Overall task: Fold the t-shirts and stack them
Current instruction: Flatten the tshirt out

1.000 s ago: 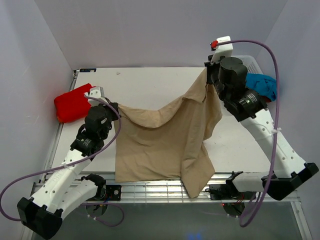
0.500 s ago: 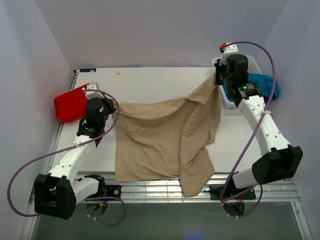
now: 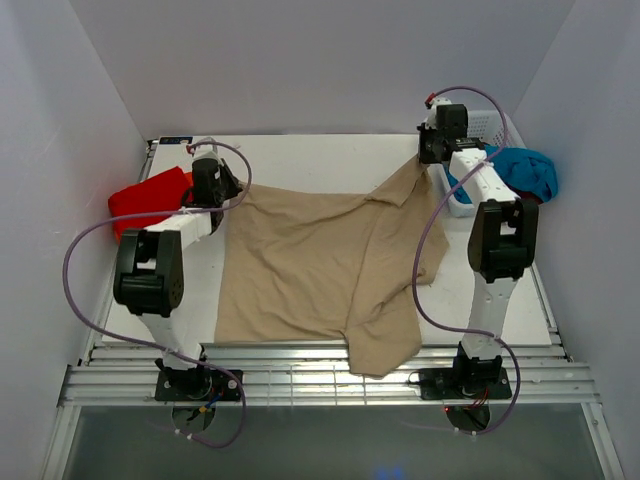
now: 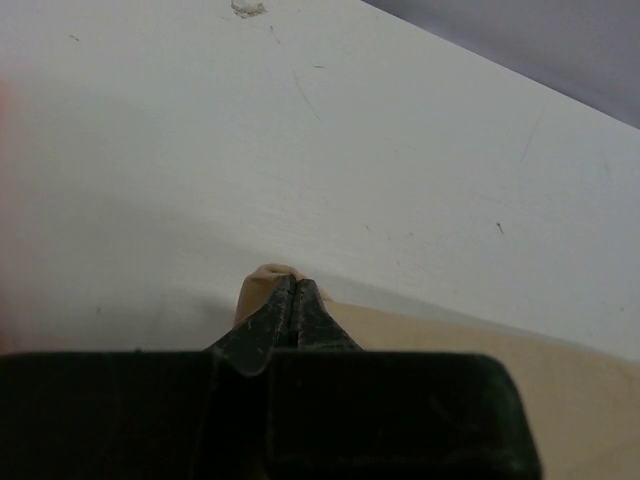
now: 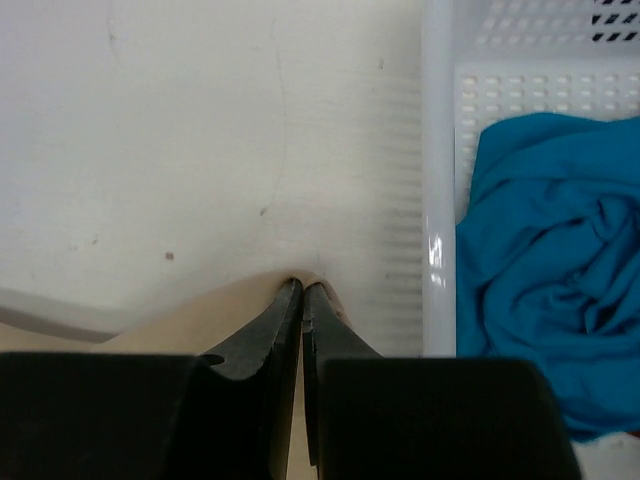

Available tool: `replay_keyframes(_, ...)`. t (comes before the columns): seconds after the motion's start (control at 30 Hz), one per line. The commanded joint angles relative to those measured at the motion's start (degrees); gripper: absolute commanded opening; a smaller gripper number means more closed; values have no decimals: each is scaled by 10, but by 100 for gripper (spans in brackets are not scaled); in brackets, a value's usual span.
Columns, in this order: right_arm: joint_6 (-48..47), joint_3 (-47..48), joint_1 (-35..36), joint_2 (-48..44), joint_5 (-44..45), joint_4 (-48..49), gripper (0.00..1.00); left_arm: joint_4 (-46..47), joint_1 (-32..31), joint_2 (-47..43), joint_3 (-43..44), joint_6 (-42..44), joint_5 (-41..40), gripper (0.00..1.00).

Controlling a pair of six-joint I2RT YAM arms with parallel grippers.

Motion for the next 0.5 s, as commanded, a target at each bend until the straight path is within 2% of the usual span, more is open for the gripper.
replay_keyframes(0.0, 22, 103, -11, 69, -27, 26, 8, 34, 10, 54, 73, 27, 5, 0)
replay_keyframes(0.13, 35, 265, -14, 155, -21, 11, 8, 33, 13, 136, 171, 48, -19, 0)
replay_keyframes(0.2, 43, 289, -17, 176, -18, 25, 9, 30, 13, 177, 229, 67, -41, 3)
replay_keyframes(0.23, 46, 287, -20, 174, -20, 40, 16, 25, 13, 188, 247, 74, -47, 18)
replay_keyframes(0.27, 46, 260, -22, 169, -27, 75, 25, 18, 13, 198, 284, 81, -54, 37)
replay_keyframes(0.3, 45, 243, -23, 149, -29, 90, 39, -2, 13, 209, 302, 88, -73, 83)
replay_keyframes(0.33, 42, 224, -23, 137, -33, 104, 45, -14, 13, 210, 318, 89, -82, 94)
replay_keyframes(0.37, 38, 189, -23, 123, -41, 118, 51, -22, 13, 209, 333, 90, -89, 98)
replay_keyframes(0.4, 32, 173, -23, 96, -49, 121, 54, -27, 12, 191, 330, 90, -96, 98)
replay_keyframes(0.47, 25, 149, -23, 69, -77, 116, 71, -26, 12, 160, 315, 85, -101, 98)
